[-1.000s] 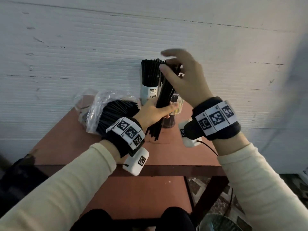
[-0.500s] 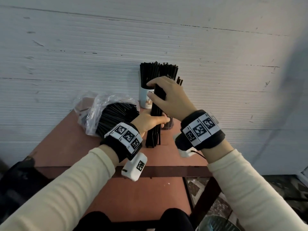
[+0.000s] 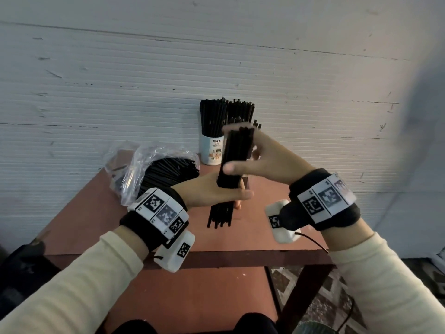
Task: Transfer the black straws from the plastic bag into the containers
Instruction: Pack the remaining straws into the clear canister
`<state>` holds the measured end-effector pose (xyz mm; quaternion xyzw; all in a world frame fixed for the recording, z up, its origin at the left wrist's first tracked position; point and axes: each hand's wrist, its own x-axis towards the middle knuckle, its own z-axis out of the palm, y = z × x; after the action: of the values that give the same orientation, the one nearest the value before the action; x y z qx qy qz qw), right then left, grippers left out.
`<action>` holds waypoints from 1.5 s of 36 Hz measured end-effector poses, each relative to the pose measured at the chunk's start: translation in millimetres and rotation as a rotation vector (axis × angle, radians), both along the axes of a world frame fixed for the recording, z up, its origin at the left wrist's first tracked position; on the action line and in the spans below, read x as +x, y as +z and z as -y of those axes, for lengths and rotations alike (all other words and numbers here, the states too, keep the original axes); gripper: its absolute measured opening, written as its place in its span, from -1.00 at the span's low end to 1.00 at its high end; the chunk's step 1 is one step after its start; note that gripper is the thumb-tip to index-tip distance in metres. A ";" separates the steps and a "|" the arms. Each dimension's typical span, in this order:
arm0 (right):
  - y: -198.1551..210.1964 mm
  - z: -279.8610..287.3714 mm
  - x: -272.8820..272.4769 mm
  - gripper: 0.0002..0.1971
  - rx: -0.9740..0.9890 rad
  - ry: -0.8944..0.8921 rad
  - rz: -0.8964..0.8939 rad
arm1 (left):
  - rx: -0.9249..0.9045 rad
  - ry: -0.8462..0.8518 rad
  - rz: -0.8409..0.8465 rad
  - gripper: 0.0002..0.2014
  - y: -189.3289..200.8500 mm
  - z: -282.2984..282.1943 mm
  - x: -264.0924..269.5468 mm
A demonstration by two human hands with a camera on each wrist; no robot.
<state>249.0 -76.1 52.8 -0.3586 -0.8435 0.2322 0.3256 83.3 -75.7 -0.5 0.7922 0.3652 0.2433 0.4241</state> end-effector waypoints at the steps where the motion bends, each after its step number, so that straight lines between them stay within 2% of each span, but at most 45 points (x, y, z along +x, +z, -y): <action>1: -1.1 1.1 -0.5 -0.34 -0.065 0.062 0.034 | 0.004 -0.033 -0.040 -0.79 3.6 1.7 0.4; 4: -5.8 2.1 -5.2 -0.66 -0.076 0.114 0.103 | 0.028 -0.057 -0.054 -0.77 4.8 -0.2 3.3; 6: -5.1 0.3 -6.4 -0.90 0.003 0.117 0.055 | 0.023 -0.044 0.019 -0.69 3.8 -4.1 7.4; 7: -3.2 -2.3 -5.3 -0.92 0.043 0.096 0.018 | 0.007 -0.034 0.067 -0.68 4.2 -6.0 9.9; 9: 5.0 -8.0 -2.3 -0.91 0.094 0.058 -0.061 | 0.014 0.034 0.155 -0.70 9.2 -9.0 16.0; 12: 23.0 -23.4 7.9 -0.89 0.116 -0.024 -0.245 | 0.144 0.323 0.318 -0.26 15.6 -20.8 24.4; 15: 44.1 -42.3 21.4 -0.83 0.125 -0.135 -0.427 | 0.309 0.509 0.436 0.00 11.8 -48.8 28.3; 17: 56.5 -55.7 28.8 -0.86 0.123 -0.205 -0.504 | 0.310 0.545 0.396 0.16 11.4 -66.5 29.7; 19: 65.8 -69.7 33.1 -0.89 0.101 -0.247 -0.576 | 0.230 0.523 0.336 0.32 14.1 -82.1 29.9; 23: 75.8 -95.9 37.7 -0.86 0.055 -0.339 -0.647 | 0.067 0.423 0.234 0.44 13.5 -106.9 28.1; 25: 76.2 -107.7 39.9 -0.88 0.029 -0.369 -0.650 | 0.027 0.365 0.197 0.33 9.6 -114.4 27.3; 27: 75.2 -118.7 41.1 -0.88 0.011 -0.403 -0.630 | 0.012 0.342 0.181 0.07 5.1 -117.4 25.6; 29: 73.6 -127.4 42.1 -0.89 -0.003 -0.431 -0.585 | -0.001 0.335 0.194 -0.09 -1.0 -121.1 22.7; 35: 68.4 -139.6 42.6 -0.87 -0.023 -0.416 -0.410 | 0.002 0.306 0.213 -0.11 -6.2 -126.9 19.3; 37: 65.7 -141.0 39.6 -0.84 -0.054 -0.391 -0.305 | 0.015 0.290 0.214 -0.13 -6.5 -127.7 19.4; 41: 57.1 -141.8 29.7 -0.66 -0.135 -0.292 -0.014 | 0.012 0.287 0.225 -0.11 -7.4 -128.6 18.7; 44: 49.6 -137.1 23.5 -0.68 -0.173 -0.259 0.143 | -0.002 0.284 0.236 -0.10 -6.5 -128.1 19.2; 49: 42.6 -131.8 24.7 -0.59 -0.216 -0.260 0.091 | 0.008 0.302 0.231 -0.16 -3.8 -124.5 20.7; 52: 38.2 -128.1 24.0 -0.57 -0.052 -0.332 0.067 | 0.031 0.310 0.217 -0.18 -3.9 -125.4 21.0; 54: 32.9 -125.0 21.0 -0.53 0.086 -0.404 -0.023 | 0.039 0.317 0.217 -0.17 -4.5 -127.2 20.8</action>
<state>270.0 48.9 85.8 -0.5035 -0.7598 0.1299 0.3902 104.2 51.4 -5.0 0.7021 0.4328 0.3978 0.4020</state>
